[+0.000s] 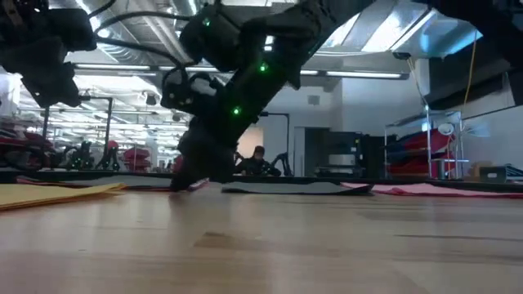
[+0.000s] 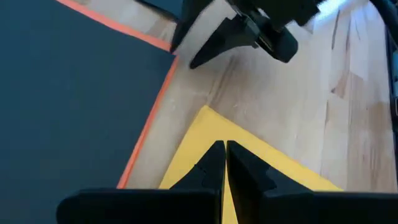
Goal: Organize paper
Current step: Stack the black paper on top of the stacked black papers
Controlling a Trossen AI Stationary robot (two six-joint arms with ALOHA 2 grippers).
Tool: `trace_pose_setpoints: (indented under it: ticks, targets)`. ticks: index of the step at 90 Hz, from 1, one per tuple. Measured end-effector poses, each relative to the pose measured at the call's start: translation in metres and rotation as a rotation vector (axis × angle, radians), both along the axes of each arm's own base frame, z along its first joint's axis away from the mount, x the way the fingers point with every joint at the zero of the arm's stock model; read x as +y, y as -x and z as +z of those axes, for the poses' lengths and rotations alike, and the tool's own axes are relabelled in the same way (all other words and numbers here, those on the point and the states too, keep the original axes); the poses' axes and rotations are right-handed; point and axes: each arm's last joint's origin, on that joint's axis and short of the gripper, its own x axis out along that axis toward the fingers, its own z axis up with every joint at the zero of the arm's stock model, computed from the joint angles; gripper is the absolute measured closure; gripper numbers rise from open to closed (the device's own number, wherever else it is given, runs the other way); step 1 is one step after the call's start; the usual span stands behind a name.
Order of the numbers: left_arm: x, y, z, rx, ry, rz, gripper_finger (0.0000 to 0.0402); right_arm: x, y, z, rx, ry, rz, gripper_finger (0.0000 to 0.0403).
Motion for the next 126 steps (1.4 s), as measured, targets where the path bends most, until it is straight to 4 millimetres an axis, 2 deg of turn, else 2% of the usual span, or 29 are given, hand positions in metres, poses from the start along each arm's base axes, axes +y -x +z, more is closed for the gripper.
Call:
trace_pose_setpoints:
  ticks: [16, 29, 48, 62, 91, 102, 120, 126]
  targets:
    - [0.0, 0.0, 0.0, 0.001, -0.002, 0.0, 0.0402, -0.02, -0.003, 0.002, -0.037, -0.03, -0.018, 0.0269]
    - [0.0, 0.0, 0.0, 0.004, -0.003, 0.0, 0.0402, -0.028, -0.004, 0.002, -0.038, -0.063, -0.002, 0.0269]
    - [0.0, 0.0, 0.0, 0.005, -0.003, 0.003, 0.0402, -0.026, -0.006, 0.004, -0.064, -0.092, 0.038, 0.0269]
    - [0.0, 0.0, 0.0, 0.002, -0.008, 0.011, 0.0402, -0.028, -0.008, -0.009, -0.055, -0.105, 0.047, 0.0269]
    - [0.001, 0.0, 0.0, 0.0, 0.008, 0.033, 0.0402, -0.032, -0.008, -0.014, -0.059, -0.138, 0.013, 0.0272]
    - [0.001, 0.0, 0.0, -0.001, 0.01, 0.034, 0.0402, -0.031, -0.008, -0.015, -0.058, -0.157, 0.007, 0.03]
    - [0.001, 0.0, 0.0, -0.001, 0.013, 0.037, 0.0402, -0.03, -0.008, -0.016, -0.053, -0.174, 0.016, 0.0389]
    - [0.001, 0.0, 0.0, -0.001, 0.015, 0.039, 0.0402, -0.029, -0.008, -0.015, -0.052, -0.172, 0.017, 0.0396]
